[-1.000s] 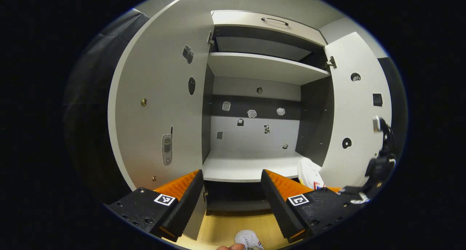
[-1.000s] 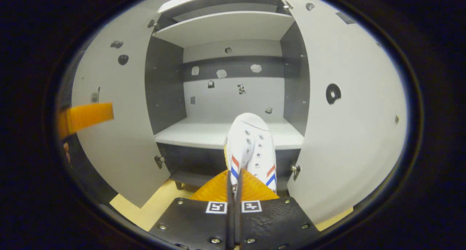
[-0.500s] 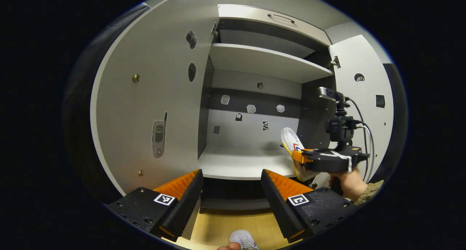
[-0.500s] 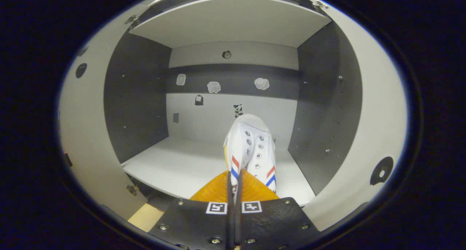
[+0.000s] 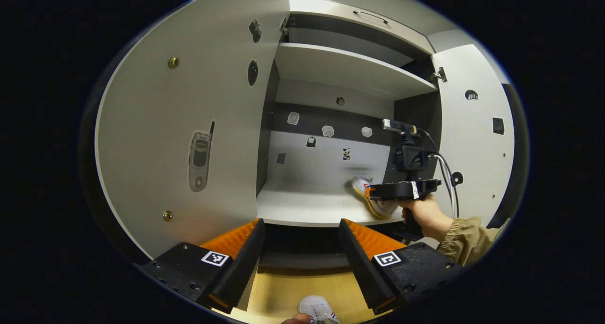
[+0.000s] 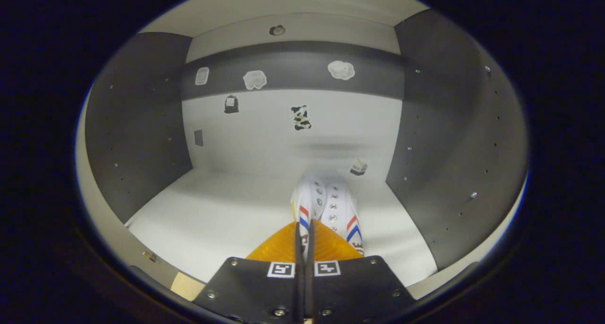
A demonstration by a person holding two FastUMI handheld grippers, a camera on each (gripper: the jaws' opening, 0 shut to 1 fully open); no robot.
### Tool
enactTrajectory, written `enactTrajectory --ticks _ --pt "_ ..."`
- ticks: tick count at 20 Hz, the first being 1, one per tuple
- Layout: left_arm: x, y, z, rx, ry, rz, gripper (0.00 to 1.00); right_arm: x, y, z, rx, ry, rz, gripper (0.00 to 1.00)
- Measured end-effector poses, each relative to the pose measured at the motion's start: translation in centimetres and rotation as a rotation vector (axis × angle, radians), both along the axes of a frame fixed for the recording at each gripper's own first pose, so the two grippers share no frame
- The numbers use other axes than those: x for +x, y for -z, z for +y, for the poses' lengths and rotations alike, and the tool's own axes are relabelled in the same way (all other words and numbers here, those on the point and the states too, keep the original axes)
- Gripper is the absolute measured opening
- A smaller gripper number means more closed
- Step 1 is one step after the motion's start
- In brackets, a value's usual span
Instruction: Grab one shoe with the right hand and put it into the shoe cabinet, grab the other shoe with the left hand and put it into the shoe cabinet; then close the right door with the right hand and the left door with the left hand.
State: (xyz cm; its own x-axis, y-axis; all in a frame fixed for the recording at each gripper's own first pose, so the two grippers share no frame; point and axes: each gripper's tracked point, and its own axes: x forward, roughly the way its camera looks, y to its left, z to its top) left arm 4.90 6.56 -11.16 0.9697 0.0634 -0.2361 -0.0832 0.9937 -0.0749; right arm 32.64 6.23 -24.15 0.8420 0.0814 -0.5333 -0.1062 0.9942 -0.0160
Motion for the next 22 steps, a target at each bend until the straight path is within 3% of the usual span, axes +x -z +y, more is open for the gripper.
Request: enactTrajectory --ticks 2,3,5,7,8,11,12,14,15,16,20,21,22 --pt "-0.1 0.2 -0.1 0.005 0.006 0.01 0.95 0.4 -0.2 -0.5 -0.023 0.027 -0.015 0.02" --pt "-0.2 0.3 -0.1 0.009 0.01 0.015 0.95 0.5 -0.8 -0.1 -0.003 0.01 -0.023 0.09" --pt "-0.4 0.7 -0.2 0.018 0.016 0.027 0.96 -0.5 -1.0 0.3 0.02 -0.005 -0.005 0.37" --pt "-0.9 1.7 -0.5 0.026 0.026 0.054 0.97 -1.2 -2.7 0.0 0.002 -0.012 -0.042 0.54" --pt "-1.1 2.2 -0.5 0.033 0.029 0.069 0.97 -2.0 -4.0 0.3 0.0 -0.024 -0.07 0.5" --pt "-1.9 4.3 -0.6 0.049 0.036 0.126 0.97 -4.6 -8.7 0.8 0.007 -0.046 -0.166 0.49" --pt "-2.2 5.2 -0.7 0.054 0.04 0.148 0.97 -5.6 -10.5 0.9 0.02 -0.048 -0.2 0.54" --pt "-2.8 7.1 -1.1 0.064 0.055 0.189 0.97 -7.8 -14.2 0.9 0.054 -0.045 -0.259 0.49" --pt "-3.0 8.2 -1.3 0.069 0.067 0.21 0.97 -8.7 -16.0 0.8 0.069 -0.042 -0.291 0.58" --pt "-3.2 9.5 -1.6 0.07 0.077 0.236 0.97 -9.7 -17.9 0.5 0.076 -0.034 -0.326 0.58" --pt "-4.8 15.8 -3.2 -0.002 0.122 0.385 0.97 -13.9 -25.1 -1.2 0.072 -0.009 -0.47 0.58" --pt "-5.3 17.6 -3.5 -0.014 0.132 0.432 0.98 -14.8 -26.7 -1.5 0.068 -0.001 -0.499 0.53" --pt "-6.1 19.6 -3.8 -0.022 0.144 0.482 0.98 -15.7 -28.1 -2.0 0.063 0.007 -0.527 0.58"
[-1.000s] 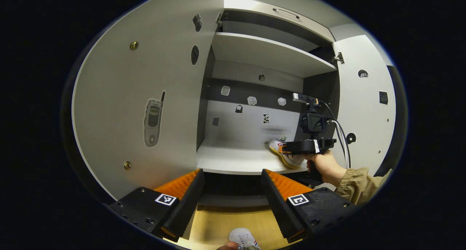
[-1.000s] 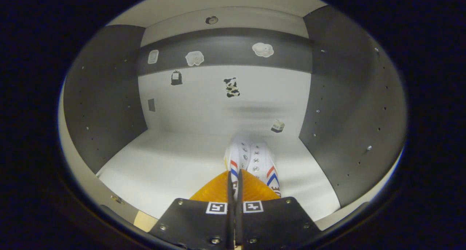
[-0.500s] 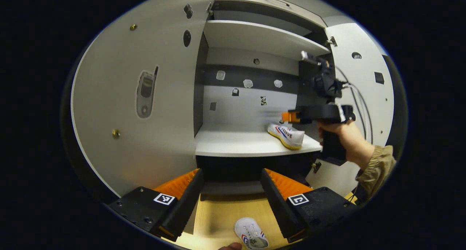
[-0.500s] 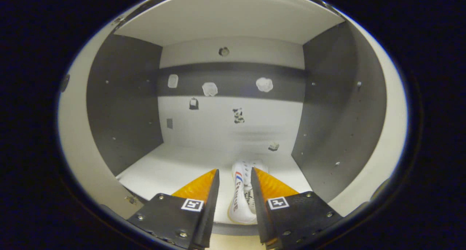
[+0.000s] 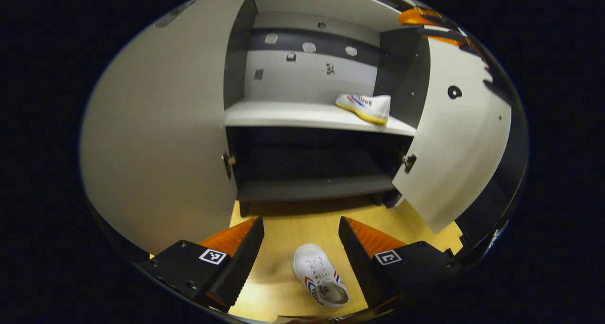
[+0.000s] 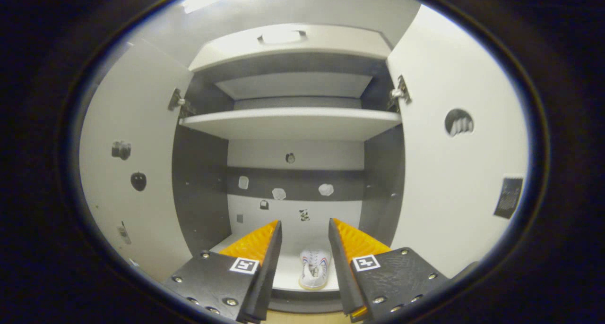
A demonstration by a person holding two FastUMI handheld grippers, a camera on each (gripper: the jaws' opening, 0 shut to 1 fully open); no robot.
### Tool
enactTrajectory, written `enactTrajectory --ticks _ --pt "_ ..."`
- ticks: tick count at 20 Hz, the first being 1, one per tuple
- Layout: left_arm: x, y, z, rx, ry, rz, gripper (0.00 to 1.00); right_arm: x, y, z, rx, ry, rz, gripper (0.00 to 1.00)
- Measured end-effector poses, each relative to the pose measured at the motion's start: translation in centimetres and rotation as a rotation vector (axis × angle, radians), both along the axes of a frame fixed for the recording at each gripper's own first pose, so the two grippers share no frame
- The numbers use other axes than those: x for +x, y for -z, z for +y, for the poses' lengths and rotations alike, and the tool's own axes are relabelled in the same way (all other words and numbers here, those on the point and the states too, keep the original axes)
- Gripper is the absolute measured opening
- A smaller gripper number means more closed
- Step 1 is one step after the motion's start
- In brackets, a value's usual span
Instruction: Grab one shoe with the right hand and put it into the shoe cabinet, grab the other shoe with the left hand and put it into the shoe cabinet; then close the right door with the right hand and the left door with the left hand.
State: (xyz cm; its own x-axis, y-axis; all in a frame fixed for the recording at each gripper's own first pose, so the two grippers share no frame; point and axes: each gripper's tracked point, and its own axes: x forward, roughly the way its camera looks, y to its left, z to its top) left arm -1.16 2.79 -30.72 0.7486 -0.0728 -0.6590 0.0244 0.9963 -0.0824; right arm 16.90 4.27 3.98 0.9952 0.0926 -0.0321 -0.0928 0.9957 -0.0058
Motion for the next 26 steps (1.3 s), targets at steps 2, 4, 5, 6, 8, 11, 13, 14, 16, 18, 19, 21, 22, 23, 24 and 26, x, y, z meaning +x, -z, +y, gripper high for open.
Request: enactTrajectory --ticks 2,4,5,6,8,11,13,14,16,18,19,21,22,23,24,26 --pt "-1.5 3.7 -0.4 0.001 0.037 0.108 0.97 -1.9 -2.6 -0.9 -0.02 0.025 -0.06 0.58" --pt "-3.2 7.5 -0.2 0.018 0.052 0.206 0.97 -3.9 -4.5 -2.1 -0.072 0.062 -0.122 0.57" --pt "-4.0 9.1 0.0 0.024 0.054 0.248 0.98 -4.7 -5.1 -2.6 -0.096 0.076 -0.139 0.57" --pt "-4.7 10.5 0.1 0.026 0.056 0.289 0.98 -5.5 -5.5 -2.9 -0.11 0.087 -0.148 0.53" --pt "-6.1 12.8 0.0 0.013 0.053 0.357 0.98 -6.7 -6.0 -3.3 -0.113 0.101 -0.15 0.57" --pt "-7.5 15.3 -0.5 -0.042 0.039 0.428 0.98 -7.4 -5.9 -4.2 -0.121 0.132 -0.142 0.53" --pt "-8.2 16.8 -1.1 -0.08 0.024 0.468 0.97 -8.1 -5.7 -4.7 -0.136 0.147 -0.136 0.53" --pt "-8.6 17.7 -1.3 -0.091 0.016 0.488 0.96 -8.4 -5.7 -4.9 -0.141 0.152 -0.132 0.53" --pt "-9.9 19.5 -1.1 -0.098 -0.018 0.546 0.96 -8.5 -5.5 -4.8 -0.149 0.156 -0.123 0.53" --pt "-10.0 20.0 -1.8 -0.156 -0.061 0.578 0.89 -8.5 -5.4 -4.9 -0.158 0.158 -0.118 0.53" --pt "-9.8 20.6 -2.6 -0.219 -0.052 0.554 0.81 -8.6 -5.3 -5.0 -0.164 0.162 -0.118 0.53" --pt "-9.8 19.2 -2.8 -0.267 -0.085 0.587 0.39 -8.6 -5.2 -5.0 -0.167 0.162 -0.115 0.53" --pt "-10.2 20.2 -2.7 -0.286 -0.099 0.609 0.39 -8.6 -5.2 -4.8 -0.164 0.159 -0.115 0.53" --pt "-10.2 19.8 -2.5 -0.309 -0.121 0.612 0.25 -8.6 -5.2 -4.7 -0.164 0.155 -0.117 0.56" --pt "-9.8 19.7 -2.5 -0.331 -0.142 0.6 0.24 -8.5 -5.3 -4.6 -0.165 0.153 -0.119 0.53" --pt "-9.8 19.4 -2.1 -0.337 -0.149 0.584 0.1 -8.4 -5.3 -4.3 -0.164 0.148 -0.124 0.56"
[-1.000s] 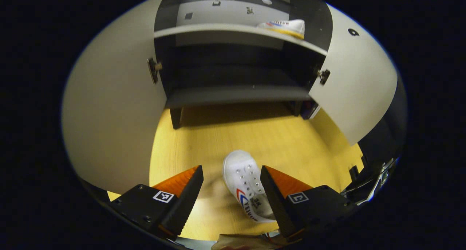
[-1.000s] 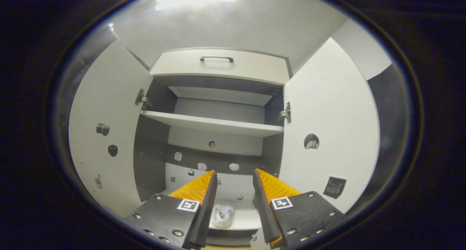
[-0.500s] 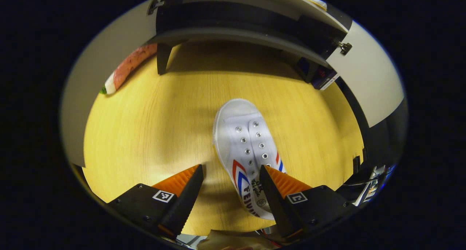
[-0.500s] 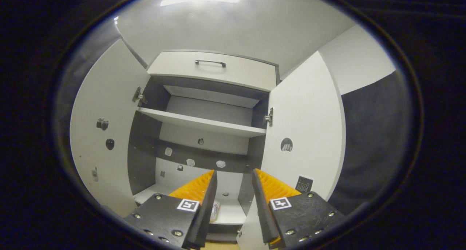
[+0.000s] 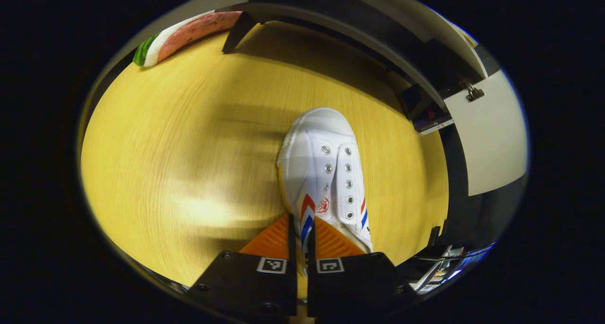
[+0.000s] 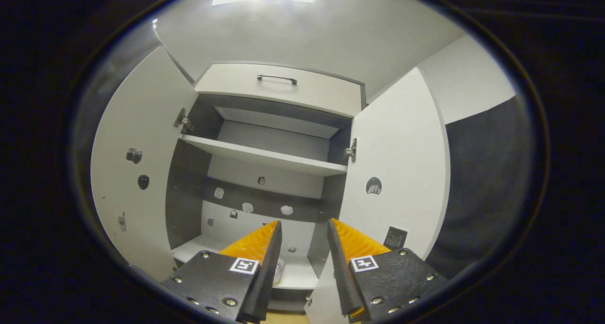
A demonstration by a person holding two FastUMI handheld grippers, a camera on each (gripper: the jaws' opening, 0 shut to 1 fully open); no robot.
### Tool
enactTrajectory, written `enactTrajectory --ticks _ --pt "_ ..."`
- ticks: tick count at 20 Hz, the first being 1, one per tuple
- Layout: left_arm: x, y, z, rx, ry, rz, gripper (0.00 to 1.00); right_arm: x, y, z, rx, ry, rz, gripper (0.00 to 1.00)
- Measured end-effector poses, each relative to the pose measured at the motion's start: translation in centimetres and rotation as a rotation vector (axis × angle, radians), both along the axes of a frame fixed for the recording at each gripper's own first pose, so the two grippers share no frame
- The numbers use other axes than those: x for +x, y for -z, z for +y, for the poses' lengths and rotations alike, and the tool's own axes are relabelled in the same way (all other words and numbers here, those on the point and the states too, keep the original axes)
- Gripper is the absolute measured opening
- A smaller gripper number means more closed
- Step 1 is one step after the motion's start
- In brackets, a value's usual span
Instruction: Grab one shoe with the right hand and put it into the shoe cabinet, grab the other shoe with the left hand and put it into the shoe cabinet; then close the right door with the right hand and the left door with the left hand.
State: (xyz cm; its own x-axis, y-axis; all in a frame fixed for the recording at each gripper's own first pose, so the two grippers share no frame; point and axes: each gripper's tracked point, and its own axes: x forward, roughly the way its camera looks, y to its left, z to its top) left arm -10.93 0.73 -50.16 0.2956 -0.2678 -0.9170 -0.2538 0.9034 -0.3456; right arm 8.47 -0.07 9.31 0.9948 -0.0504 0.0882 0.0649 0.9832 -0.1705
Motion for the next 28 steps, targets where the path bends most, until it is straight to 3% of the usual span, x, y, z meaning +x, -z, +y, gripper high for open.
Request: enactTrajectory --ticks 1,4,6,11,19,28 --pt "0.1 -0.3 0.3 0.018 0.019 -0.006 0.04 0.1 0.0 0.1 0.004 -0.003 0.0 0.56" --pt "1.8 -2.8 1.6 0.101 0.056 -0.078 0.02 0.2 0.0 -0.3 0.01 0.0 0.0 0.56" --pt "3.6 -6.5 2.4 0.083 0.054 -0.159 0.02 0.2 0.0 -0.7 0.008 0.006 0.0 0.56" --pt "6.9 -19.2 5.7 0.078 0.1 -0.402 0.01 -0.1 -0.4 -1.7 0.023 0.01 -0.013 0.57" --pt "15.6 -40.6 10.3 0.061 0.057 -0.754 0.01 -1.2 -0.8 -3.7 0.08 0.025 -0.041 0.57" --pt "27.8 -43.3 11.3 0.12 -0.007 -0.821 0.01 -2.5 0.0 -6.4 0.093 0.075 -0.033 0.57"
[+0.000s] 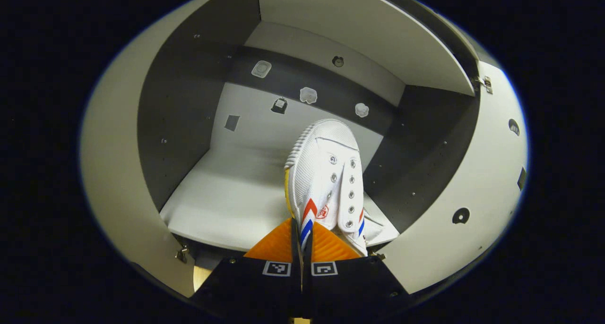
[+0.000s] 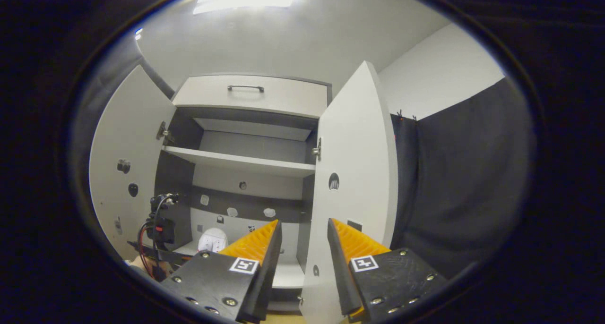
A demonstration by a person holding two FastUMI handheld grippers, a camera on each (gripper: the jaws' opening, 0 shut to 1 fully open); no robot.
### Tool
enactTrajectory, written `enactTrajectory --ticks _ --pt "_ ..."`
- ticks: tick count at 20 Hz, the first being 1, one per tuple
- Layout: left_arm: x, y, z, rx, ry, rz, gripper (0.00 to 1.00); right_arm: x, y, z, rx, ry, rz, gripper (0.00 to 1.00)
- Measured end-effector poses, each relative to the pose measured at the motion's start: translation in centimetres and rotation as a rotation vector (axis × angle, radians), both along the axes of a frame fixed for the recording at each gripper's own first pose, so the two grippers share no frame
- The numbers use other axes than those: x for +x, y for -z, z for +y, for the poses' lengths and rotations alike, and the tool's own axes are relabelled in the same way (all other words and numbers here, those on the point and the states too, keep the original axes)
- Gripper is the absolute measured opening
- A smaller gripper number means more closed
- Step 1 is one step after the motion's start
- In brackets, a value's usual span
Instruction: Grab one shoe with the right hand and put it into the shoe cabinet, grab the other shoe with the left hand and put it into the shoe cabinet; then close the right door with the right hand and the left door with the left hand.
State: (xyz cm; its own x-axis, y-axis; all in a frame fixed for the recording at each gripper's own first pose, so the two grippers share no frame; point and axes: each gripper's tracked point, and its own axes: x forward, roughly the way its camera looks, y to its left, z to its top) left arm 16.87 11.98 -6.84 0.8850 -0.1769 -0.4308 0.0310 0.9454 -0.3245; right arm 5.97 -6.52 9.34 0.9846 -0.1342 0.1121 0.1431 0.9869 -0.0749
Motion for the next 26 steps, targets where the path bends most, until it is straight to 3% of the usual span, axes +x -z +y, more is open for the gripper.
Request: enactTrajectory --ticks 9,20,26 --pt "6.2 1.9 2.5 0.095 -0.039 0.023 0.01 -0.7 1.5 -1.4 0.018 0.037 0.039 0.56" --pt "8.4 6.6 3.4 0.261 -0.028 0.103 0.01 -3.7 0.5 -2.4 0.021 0.078 0.034 0.56" --pt "9.0 6.4 3.1 0.268 -0.021 0.082 0.02 -5.0 0.0 -3.5 0.027 0.105 0.024 0.56"
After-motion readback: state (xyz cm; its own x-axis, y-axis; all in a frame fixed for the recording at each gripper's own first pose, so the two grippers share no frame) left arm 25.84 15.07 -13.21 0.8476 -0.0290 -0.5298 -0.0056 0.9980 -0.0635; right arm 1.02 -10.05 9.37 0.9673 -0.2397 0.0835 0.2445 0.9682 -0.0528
